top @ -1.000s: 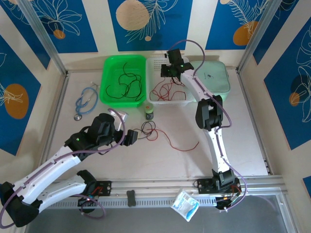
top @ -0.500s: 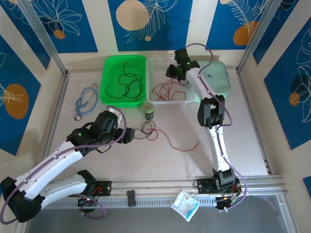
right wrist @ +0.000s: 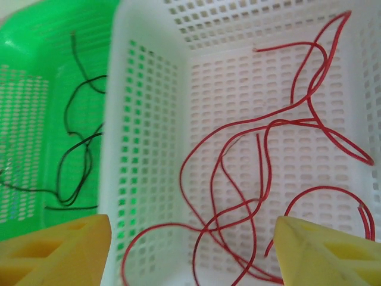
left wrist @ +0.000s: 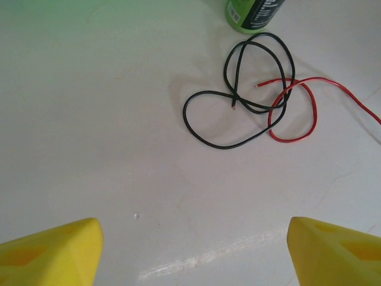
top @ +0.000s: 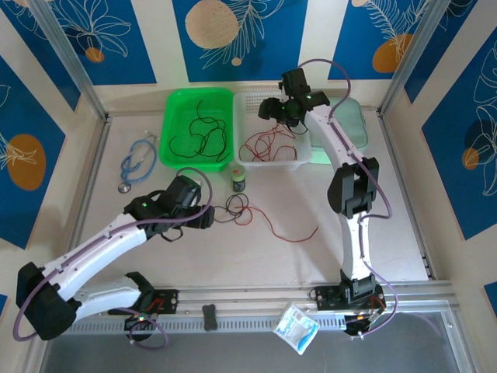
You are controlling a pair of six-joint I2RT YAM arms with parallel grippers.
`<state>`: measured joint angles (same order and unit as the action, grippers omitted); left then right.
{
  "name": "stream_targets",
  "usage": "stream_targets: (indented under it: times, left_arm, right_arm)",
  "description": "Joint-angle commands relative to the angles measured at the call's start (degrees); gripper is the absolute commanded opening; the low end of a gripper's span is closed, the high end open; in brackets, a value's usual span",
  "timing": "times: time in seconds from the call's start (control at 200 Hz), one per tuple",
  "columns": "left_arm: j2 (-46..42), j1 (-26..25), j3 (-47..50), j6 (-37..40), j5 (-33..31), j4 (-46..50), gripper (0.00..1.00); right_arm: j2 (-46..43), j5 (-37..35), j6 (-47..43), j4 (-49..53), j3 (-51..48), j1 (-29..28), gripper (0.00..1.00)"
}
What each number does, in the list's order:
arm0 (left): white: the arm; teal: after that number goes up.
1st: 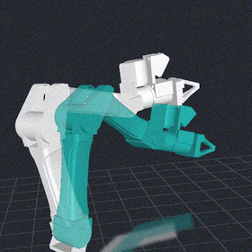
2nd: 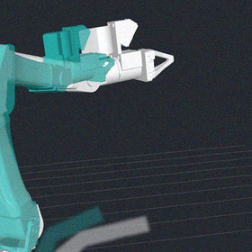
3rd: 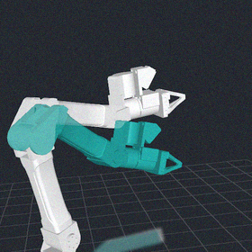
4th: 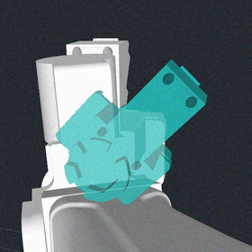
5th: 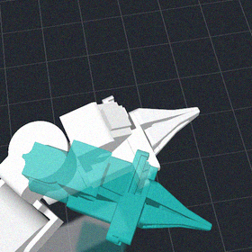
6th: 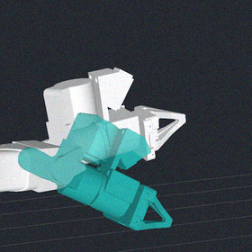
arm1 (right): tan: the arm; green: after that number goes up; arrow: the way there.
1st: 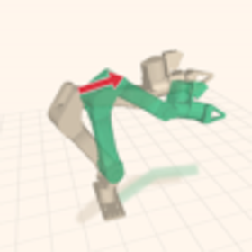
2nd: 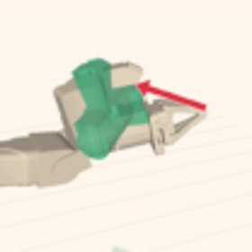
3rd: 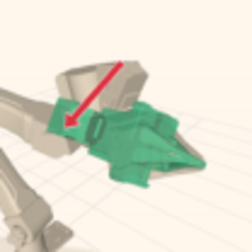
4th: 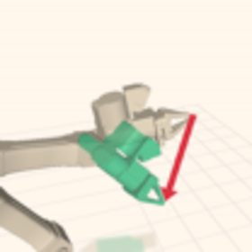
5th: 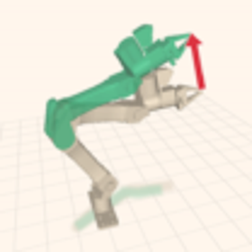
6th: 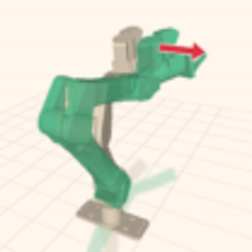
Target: Untangle the cables
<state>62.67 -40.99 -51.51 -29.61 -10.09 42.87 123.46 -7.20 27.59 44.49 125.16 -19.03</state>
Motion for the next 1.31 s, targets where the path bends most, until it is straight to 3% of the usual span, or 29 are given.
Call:
stream_targets:
  times: [0.0,0.275,0.62,0.795,1.03,1.15,1.301]
  left_arm:
    - [2.0,0.6,-0.3,-1.4,2.3,0.1,0.75]
    - [9.3,1.3,1.1,-1.6,4.9,-6.0,0.55]
    - [20.2,4.4,0.1,-1.3,7.3,-12.6,0.46]
    - [24.7,5.4,-1.1,-0.2,8.1,-14.6,0.44]
    - [27.7,5.8,-1.8,0.7,8.9,-16.4,0.41]
    - [27.8,6.1,-1.5,1.1,8.6,-16.8,0.41]
    - [28.2,6.6,-2.1,2.0,9.1,-17.1,0.40]
  right_arm:
    - [-5.9,-1.8,-1.0,-2.1,-5.4,-0.6,0.71]
    - [-22.6,-2.7,-0.1,-6.2,-24.5,-2.7,0.60]
    - [-41.5,-6.0,6.5,-5.7,-51.9,-11.1,0.57]
    - [-41.5,-7.4,5.0,-6.6,-59.7,-17.1,0.56]
    - [-33.8,-9.9,-1.2,-9.5,-62.4,-21.6,0.44]
    - [-33.5,-11.9,4.0,-5.9,-63.2,-22.5,0.43]
    - [-37.2,-15.9,21.8,3.8,-66.5,-22.7,0.43]
